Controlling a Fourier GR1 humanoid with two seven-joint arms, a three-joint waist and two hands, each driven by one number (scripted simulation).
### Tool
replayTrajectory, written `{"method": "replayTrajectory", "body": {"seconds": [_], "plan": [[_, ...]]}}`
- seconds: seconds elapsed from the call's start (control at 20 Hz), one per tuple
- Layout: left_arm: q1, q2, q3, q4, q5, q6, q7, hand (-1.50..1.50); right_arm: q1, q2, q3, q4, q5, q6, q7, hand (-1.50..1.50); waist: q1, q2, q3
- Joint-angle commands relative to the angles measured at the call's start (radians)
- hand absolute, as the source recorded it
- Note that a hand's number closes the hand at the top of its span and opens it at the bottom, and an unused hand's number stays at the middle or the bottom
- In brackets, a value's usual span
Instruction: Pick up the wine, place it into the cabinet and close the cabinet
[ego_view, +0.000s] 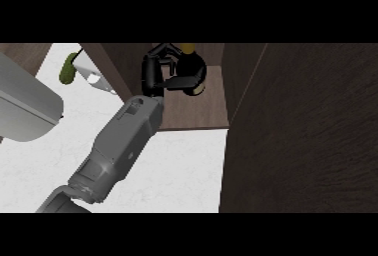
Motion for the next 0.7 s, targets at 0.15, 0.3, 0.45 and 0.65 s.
{"method": "replayTrajectory", "body": {"seconds": [0.15, 0.3, 0.45, 0.65], "plan": [[-0.059, -0.002, 0.064, 0.148, -0.004, -0.037, -0.092, 1.50, -0.016, -0.005, -0.026, -0.061, -0.097, -0.007, 0.046, -1.50, -0.005, 0.005, 0.000], [-0.117, 0.004, 0.110, 0.179, 0.040, -0.028, -0.048, 1.50, 0.047, 0.030, 0.048, -0.064, -0.050, 0.007, 0.002, -1.50, -0.017, 0.008, 0.000], [-0.102, 0.007, 0.160, 0.187, 0.091, -0.090, -0.050, 1.50, 0.033, 0.027, 0.028, -0.033, -0.044, 0.012, -0.028, -1.50, -0.018, 0.010, 0.000], [-0.108, -0.008, 0.193, 0.209, 0.115, -0.102, -0.084, 1.50, 0.008, 0.019, 0.024, -0.037, -0.060, 0.013, -0.008, -1.50, -0.022, 0.012, -0.001]]}}
